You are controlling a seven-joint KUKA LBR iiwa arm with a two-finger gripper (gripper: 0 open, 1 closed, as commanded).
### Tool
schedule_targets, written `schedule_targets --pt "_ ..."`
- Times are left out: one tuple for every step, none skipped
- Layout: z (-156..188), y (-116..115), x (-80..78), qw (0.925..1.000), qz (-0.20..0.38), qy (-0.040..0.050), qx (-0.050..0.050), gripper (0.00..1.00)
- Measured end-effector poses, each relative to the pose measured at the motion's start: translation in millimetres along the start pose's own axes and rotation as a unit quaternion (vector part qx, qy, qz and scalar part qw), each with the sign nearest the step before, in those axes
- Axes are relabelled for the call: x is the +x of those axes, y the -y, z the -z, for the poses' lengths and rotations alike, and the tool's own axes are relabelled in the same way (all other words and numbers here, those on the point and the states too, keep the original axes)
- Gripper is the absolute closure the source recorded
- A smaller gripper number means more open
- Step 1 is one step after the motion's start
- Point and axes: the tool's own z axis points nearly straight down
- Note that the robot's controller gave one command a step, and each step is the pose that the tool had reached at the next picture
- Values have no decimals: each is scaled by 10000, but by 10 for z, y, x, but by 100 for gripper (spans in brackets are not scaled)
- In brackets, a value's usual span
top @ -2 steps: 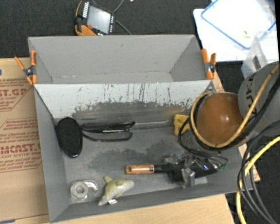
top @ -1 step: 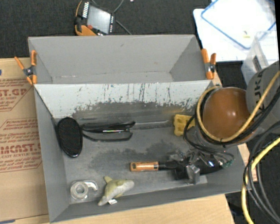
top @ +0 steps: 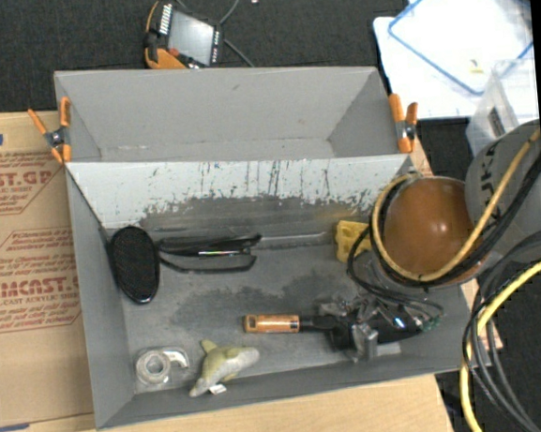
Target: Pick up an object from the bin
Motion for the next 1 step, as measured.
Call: schedule_targets --pt "168 95 45 10000 -36 -12 19 100"
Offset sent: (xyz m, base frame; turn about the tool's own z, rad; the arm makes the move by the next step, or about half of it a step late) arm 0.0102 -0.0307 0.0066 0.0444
